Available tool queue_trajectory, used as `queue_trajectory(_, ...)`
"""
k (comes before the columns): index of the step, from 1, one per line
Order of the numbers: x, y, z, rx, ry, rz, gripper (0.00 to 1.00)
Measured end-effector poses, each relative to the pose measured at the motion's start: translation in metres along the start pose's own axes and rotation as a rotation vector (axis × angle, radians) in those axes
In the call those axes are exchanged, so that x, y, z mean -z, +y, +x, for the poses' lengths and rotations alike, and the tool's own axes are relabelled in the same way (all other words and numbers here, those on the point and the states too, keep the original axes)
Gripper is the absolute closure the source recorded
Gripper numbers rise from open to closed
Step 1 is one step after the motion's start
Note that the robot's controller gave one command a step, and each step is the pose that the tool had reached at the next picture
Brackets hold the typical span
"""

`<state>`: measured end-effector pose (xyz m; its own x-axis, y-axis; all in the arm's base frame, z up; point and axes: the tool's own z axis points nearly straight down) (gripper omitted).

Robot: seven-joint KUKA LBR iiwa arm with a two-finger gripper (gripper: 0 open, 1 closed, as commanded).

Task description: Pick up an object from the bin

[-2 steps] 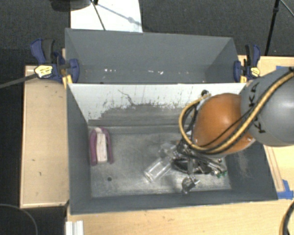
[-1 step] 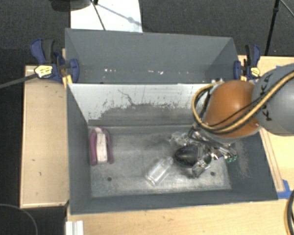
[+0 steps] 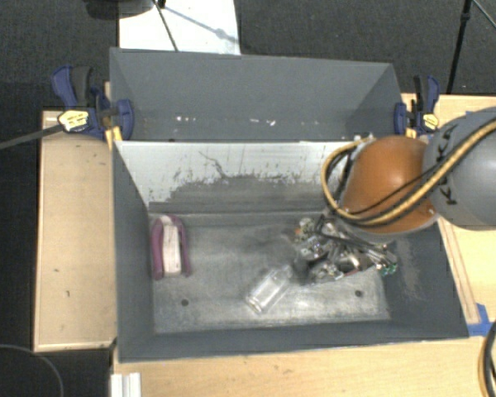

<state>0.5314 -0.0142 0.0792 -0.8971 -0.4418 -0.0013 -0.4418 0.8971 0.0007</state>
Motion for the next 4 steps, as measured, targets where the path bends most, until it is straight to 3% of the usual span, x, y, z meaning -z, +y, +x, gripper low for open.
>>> queue_trajectory(1,0.000,0.000,0.000,-0.002,0.000,0.000,0.00)
queue_trajectory(2,-0.008,-0.048,0.008,-0.120,-0.003,0.002,0.00)
queue_trajectory(3,-0.007,-0.047,0.009,-0.122,0.001,0.001,1.00)
queue_trajectory(4,0.129,-0.052,0.008,0.133,-0.004,0.004,1.00)
